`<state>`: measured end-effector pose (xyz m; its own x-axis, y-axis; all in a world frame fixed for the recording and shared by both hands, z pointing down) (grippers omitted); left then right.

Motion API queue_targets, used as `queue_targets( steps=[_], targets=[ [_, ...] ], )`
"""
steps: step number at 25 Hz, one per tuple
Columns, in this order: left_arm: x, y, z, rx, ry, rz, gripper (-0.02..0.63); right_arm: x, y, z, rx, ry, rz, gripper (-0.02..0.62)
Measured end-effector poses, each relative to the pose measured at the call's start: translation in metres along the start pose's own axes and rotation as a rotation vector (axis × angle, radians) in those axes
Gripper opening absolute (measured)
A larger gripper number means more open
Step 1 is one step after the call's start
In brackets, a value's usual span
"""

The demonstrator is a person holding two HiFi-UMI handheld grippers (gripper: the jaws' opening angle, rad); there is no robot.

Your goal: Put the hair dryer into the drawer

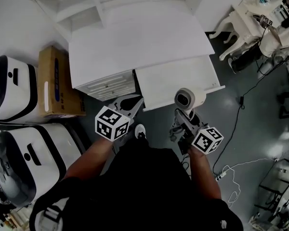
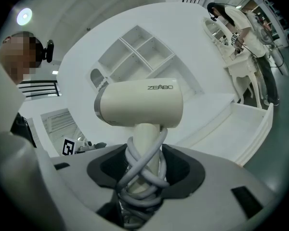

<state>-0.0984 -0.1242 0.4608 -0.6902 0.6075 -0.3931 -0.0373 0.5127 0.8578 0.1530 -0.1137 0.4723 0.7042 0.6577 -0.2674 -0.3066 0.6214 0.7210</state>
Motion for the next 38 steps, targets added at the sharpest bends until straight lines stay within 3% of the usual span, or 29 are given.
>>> queue_targets(
  steps=[12, 17, 29, 38],
  targets=[
    [0.007, -0.023, -0.038, 0.002, -0.042, 0.049, 0.011, -0.048, -0.033, -0.007, 0.061, -0.038, -0.008, 0.225],
    [0.013, -0.016, -0.048, 0.029, -0.107, 0.061, 0.011, -0.068, -0.05, 0.003, 0.102, -0.052, -0.031, 0.225],
    [-0.007, -0.02, -0.059, 0.146, -0.34, 0.091, 0.011, -0.143, -0.08, 0.058, 0.309, -0.168, -0.279, 0.225],
    [-0.044, -0.018, -0.056, 0.218, -0.442, 0.083, 0.011, -0.198, -0.057, 0.112, 0.496, -0.232, -0.513, 0.225]
  ],
)
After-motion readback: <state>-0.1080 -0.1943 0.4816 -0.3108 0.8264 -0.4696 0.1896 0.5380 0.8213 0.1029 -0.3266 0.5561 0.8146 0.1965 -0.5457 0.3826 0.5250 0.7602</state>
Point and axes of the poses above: the fingertips, and each gripper's own axes: x backward along the fingers, z to its right, y out of its underside, the point moved 7 cm from there along x, backward along the fingers, and after that the axes turned 2 degrees about y, right-handed, at the moved point
